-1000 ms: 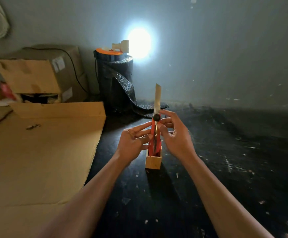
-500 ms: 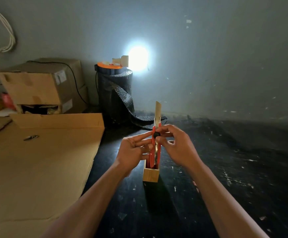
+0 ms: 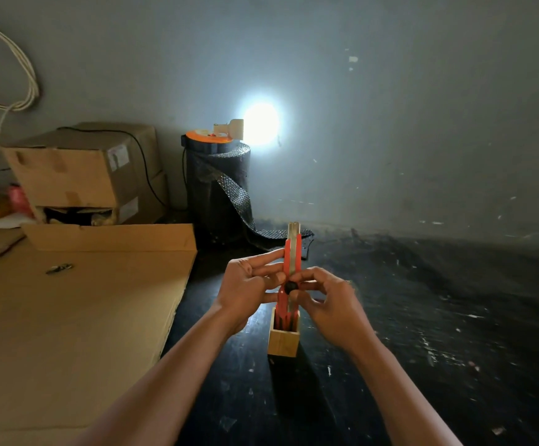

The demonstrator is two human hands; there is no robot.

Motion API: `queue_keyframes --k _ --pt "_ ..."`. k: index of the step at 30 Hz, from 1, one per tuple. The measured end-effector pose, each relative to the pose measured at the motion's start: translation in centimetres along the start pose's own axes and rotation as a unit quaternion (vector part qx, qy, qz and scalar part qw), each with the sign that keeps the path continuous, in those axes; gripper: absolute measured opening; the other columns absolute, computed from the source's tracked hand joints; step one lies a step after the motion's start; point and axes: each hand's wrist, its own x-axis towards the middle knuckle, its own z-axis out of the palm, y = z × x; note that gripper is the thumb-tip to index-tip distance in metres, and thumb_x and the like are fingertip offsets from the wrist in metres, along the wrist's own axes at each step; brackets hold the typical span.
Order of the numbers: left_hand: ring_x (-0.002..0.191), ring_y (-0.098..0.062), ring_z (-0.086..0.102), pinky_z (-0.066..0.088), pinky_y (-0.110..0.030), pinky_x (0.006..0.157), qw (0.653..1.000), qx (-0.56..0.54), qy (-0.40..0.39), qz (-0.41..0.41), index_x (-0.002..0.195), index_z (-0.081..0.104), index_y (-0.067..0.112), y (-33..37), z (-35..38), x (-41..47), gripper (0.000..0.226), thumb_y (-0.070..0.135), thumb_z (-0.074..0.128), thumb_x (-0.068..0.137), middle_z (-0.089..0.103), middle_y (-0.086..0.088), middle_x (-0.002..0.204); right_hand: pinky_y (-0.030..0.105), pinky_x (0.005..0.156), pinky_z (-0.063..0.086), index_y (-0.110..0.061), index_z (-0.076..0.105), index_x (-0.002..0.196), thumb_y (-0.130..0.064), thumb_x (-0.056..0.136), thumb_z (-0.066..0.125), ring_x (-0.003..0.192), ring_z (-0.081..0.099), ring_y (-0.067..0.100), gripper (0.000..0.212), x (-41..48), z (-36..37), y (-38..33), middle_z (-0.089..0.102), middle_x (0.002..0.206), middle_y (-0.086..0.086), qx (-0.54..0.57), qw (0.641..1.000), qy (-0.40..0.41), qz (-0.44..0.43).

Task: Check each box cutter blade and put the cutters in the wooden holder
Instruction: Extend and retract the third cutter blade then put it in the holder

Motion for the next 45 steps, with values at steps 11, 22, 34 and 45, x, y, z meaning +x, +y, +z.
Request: queue_keyframes --k 11,22,34,45 --pt "0.081 -0.007 0.08 0.063 -0.025 0.061 0.999 0.039 0.035 0.009 0.131 0.068 0.015 0.3 0.6 0.7 0.045 -0.008 0.066 0.093 0.081 0.014 0.088 0.01 0.084 0.053 -0.034 0.065 0.113 -0.01 0.093 0.07 0.106 0.063 0.001 0.031 -0.8 1.1 0.7 0.064 0.117 -0.017 -0.026 0.999 0.016 -0.026" --pt "0.083 -0.007 0.08 0.064 -0.026 0.065 0.998 0.04 0.049 0.014 0.132 0.068 0.015 0.1 0.9 1.3 0.044 -0.005 0.069 0.092 0.081 0.008 0.098 0.009 0.079 0.054 -0.027 0.064 0.123 -0.012 0.093 0.072 0.11 0.062 0.006 0.035 -0.6 1.3 1.5 0.064 0.128 -0.006 -0.042 0.998 0.047 -0.027" --pt "0.08 -0.002 0.079 0.062 -0.021 0.061 0.997 0.064 0.032 0.02 0.131 0.069 0.016 0.3 1.1 1.7 0.044 -0.005 0.068 0.093 0.08 0.017 0.091 0.018 0.085 0.057 -0.032 0.064 0.112 -0.013 0.093 0.072 0.103 0.064 0.004 0.028 -0.3 1.7 1.9 0.064 0.117 -0.014 -0.021 0.998 0.061 -0.022" --pt "0.085 -0.007 0.08 0.063 -0.024 0.062 0.998 0.046 0.035 0.011 0.132 0.069 0.016 0.5 1.0 2.0 0.046 -0.006 0.069 0.092 0.081 0.007 0.1 0.027 0.087 0.06 -0.041 0.062 0.108 -0.012 0.092 0.074 0.103 0.067 0.003 0.035 -0.1 1.7 1.9 0.069 0.117 -0.012 -0.002 0.997 0.078 -0.022"
